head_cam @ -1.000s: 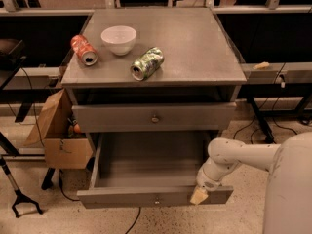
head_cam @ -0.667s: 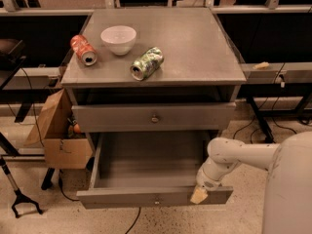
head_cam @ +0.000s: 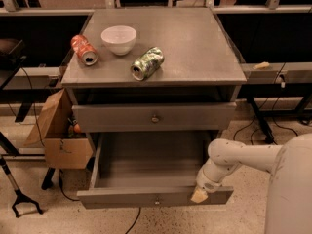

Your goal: Open middle drawer

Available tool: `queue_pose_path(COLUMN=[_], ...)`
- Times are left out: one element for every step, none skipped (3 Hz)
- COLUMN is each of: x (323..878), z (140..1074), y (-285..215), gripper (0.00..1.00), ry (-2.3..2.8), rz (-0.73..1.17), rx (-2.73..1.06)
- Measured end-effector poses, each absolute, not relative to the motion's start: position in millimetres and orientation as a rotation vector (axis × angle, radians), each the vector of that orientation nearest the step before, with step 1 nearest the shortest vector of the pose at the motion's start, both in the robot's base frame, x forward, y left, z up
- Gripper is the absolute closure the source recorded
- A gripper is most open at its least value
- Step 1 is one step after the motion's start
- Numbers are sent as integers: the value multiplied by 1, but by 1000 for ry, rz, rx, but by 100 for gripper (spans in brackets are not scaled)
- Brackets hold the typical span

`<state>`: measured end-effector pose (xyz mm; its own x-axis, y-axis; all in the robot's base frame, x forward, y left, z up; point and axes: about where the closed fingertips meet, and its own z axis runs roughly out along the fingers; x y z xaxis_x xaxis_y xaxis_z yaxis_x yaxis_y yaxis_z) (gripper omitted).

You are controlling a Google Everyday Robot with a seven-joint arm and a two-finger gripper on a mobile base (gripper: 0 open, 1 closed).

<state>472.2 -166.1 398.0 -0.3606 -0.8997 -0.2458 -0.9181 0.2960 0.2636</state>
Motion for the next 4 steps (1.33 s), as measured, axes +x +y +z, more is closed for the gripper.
queue_pose_path(x=[475, 471, 475, 476], z=[399, 397, 399, 400], y=[-167, -167, -166, -166], gripper=[59, 36, 12, 0], ry=[2488, 2485, 2484, 2484], rz=[561, 569, 569, 569], rx=[-1747, -1752, -1752, -1752])
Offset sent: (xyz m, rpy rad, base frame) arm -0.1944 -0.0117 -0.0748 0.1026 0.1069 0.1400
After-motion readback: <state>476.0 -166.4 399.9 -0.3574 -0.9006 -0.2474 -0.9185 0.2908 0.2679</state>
